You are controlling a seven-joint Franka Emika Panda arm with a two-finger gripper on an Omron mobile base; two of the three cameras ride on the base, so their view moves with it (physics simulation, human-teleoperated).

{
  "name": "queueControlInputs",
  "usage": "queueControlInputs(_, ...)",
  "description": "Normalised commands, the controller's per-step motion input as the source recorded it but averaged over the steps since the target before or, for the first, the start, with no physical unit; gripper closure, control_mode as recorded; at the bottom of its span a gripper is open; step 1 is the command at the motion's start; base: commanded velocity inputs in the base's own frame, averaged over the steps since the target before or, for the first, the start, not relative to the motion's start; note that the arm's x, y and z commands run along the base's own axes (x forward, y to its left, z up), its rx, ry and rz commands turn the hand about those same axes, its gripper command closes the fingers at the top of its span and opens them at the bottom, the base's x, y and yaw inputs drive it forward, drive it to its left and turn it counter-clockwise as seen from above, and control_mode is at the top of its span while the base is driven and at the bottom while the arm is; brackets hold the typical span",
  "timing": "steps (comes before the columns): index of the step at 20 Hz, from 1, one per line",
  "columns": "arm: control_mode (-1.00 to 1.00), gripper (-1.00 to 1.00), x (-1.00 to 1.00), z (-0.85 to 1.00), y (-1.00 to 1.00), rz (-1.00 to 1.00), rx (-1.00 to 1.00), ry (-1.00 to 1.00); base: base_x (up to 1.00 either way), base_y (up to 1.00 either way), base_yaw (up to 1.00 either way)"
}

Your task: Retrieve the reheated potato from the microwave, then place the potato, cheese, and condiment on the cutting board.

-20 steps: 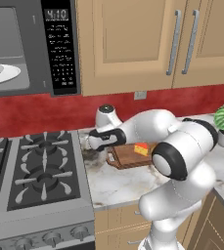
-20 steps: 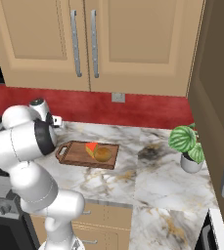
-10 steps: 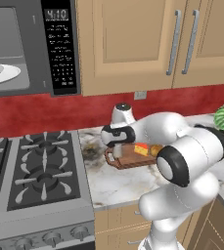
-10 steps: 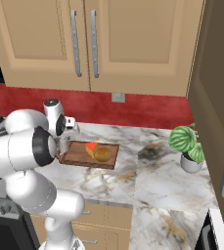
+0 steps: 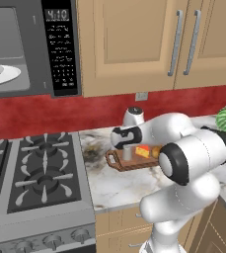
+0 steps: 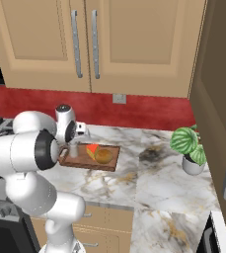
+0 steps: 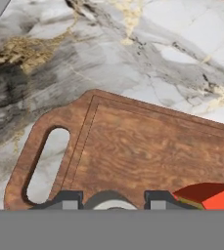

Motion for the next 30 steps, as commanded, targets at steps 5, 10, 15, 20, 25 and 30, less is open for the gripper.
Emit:
queueControlInputs(5,-1.00,1.00,0.18,-0.21,-0.21,0.00,0.00,0.00,0.00,0.00,0.00)
queueControlInputs(10,-1.00,1.00,0.00,-0.24,-0.10,0.00,0.00,0.00,0.00,0.00,0.00)
queueControlInputs(15,-1.00,1.00,-0.10,-0.19,-0.11,0.00,0.00,0.00,0.00,0.00,0.00)
queueControlInputs(20,-1.00,-1.00,-0.24,-0.20,-0.09,0.00,0.00,0.00,0.00,0.00,0.00)
queueControlInputs(25,-1.00,-1.00,-0.06,-0.05,-0.12,0.00,0.00,0.00,0.00,0.00,0.00)
queueControlInputs(30,-1.00,-1.00,0.00,0.06,-0.05,0.00,0.00,-0.01,0.00,0.00,0.00)
